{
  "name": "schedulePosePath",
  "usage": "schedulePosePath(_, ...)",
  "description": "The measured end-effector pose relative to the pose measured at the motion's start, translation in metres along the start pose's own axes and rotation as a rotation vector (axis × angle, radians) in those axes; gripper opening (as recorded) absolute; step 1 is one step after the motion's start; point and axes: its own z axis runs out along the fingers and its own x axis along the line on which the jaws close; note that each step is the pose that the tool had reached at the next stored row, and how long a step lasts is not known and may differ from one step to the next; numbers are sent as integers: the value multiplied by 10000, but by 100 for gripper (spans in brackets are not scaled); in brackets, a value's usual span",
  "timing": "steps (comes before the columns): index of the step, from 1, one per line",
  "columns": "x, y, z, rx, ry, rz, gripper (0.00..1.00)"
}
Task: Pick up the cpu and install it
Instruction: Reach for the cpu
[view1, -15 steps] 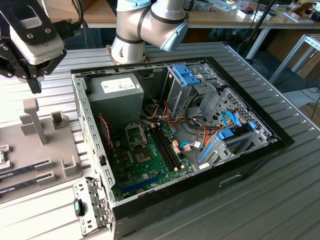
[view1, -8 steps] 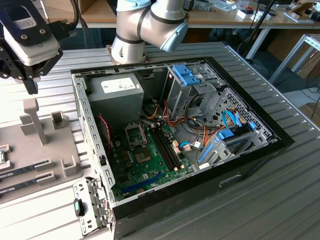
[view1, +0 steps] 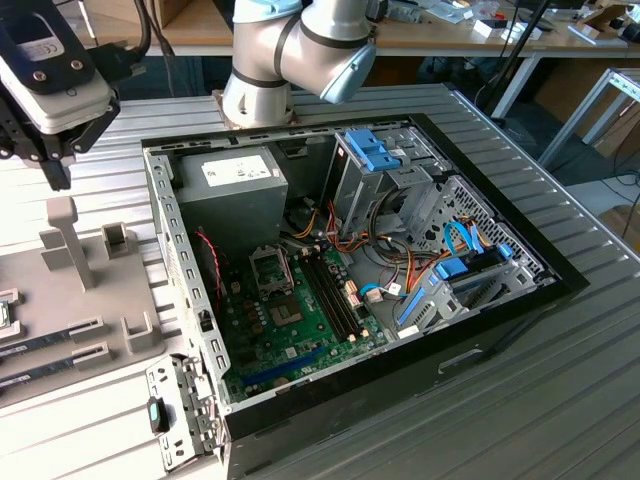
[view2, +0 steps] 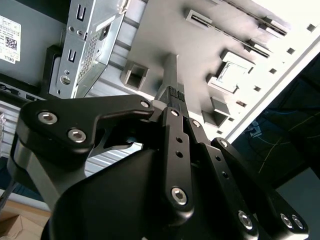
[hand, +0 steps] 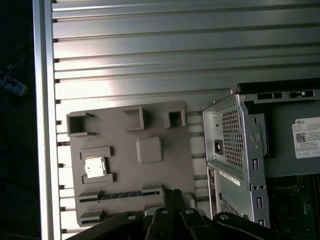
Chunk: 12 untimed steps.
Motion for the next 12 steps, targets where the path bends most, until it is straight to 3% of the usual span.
schedulePosePath(12,35,-8,12,0,0,0,11)
